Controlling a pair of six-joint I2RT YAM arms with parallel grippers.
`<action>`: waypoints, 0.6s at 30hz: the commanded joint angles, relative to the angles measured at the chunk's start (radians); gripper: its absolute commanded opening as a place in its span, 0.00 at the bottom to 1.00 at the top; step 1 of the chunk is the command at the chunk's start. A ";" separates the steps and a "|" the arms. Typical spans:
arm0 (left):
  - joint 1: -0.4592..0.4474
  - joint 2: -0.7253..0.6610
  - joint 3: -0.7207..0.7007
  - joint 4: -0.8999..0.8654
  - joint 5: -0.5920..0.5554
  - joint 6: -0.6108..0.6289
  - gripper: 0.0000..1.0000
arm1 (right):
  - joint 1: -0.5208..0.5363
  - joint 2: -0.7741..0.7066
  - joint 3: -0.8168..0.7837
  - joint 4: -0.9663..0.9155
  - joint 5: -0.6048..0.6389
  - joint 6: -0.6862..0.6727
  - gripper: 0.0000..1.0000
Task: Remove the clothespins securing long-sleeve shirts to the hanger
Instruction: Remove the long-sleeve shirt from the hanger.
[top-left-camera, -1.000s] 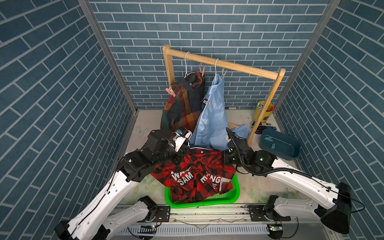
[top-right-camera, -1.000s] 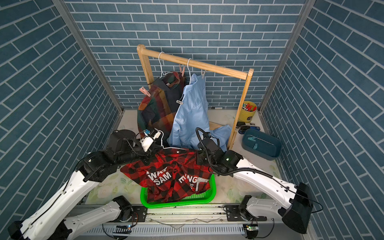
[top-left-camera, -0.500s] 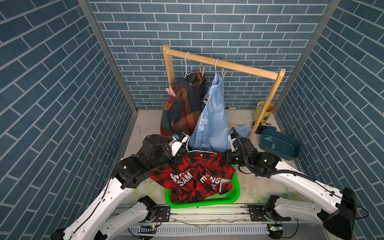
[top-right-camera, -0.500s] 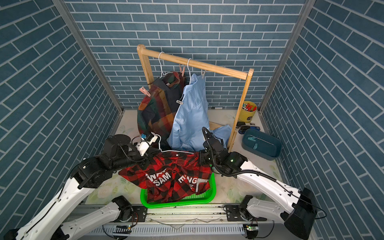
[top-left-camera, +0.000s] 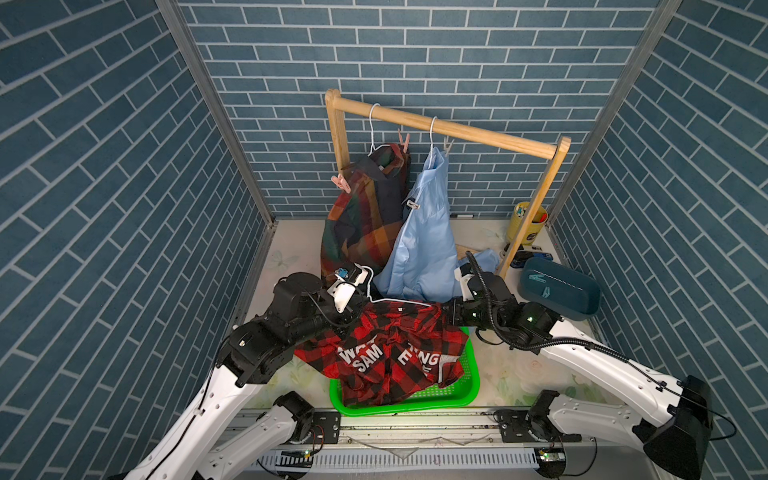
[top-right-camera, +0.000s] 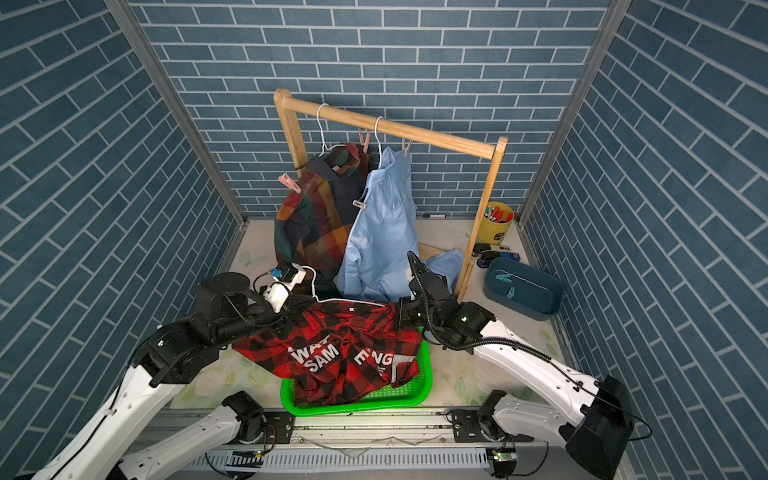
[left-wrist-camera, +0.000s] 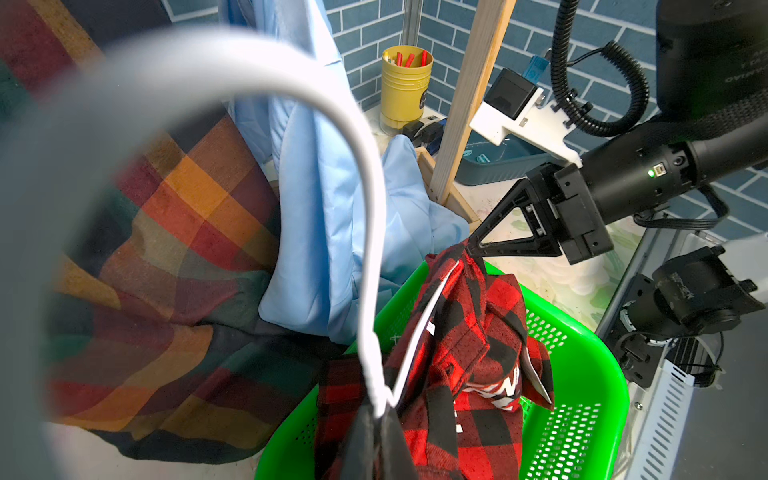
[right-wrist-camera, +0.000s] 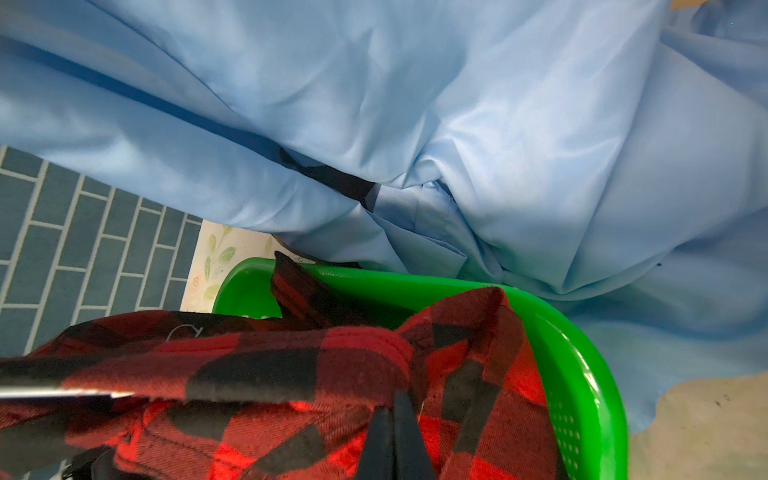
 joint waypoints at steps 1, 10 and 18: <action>0.050 -0.071 0.036 0.116 -0.112 -0.030 0.00 | -0.077 0.013 -0.082 -0.283 0.202 0.052 0.00; 0.087 -0.080 0.031 0.142 -0.118 -0.050 0.00 | -0.111 0.001 -0.102 -0.272 0.183 0.043 0.00; 0.103 -0.082 0.032 0.139 -0.121 -0.052 0.00 | -0.153 -0.012 -0.131 -0.257 0.160 0.040 0.00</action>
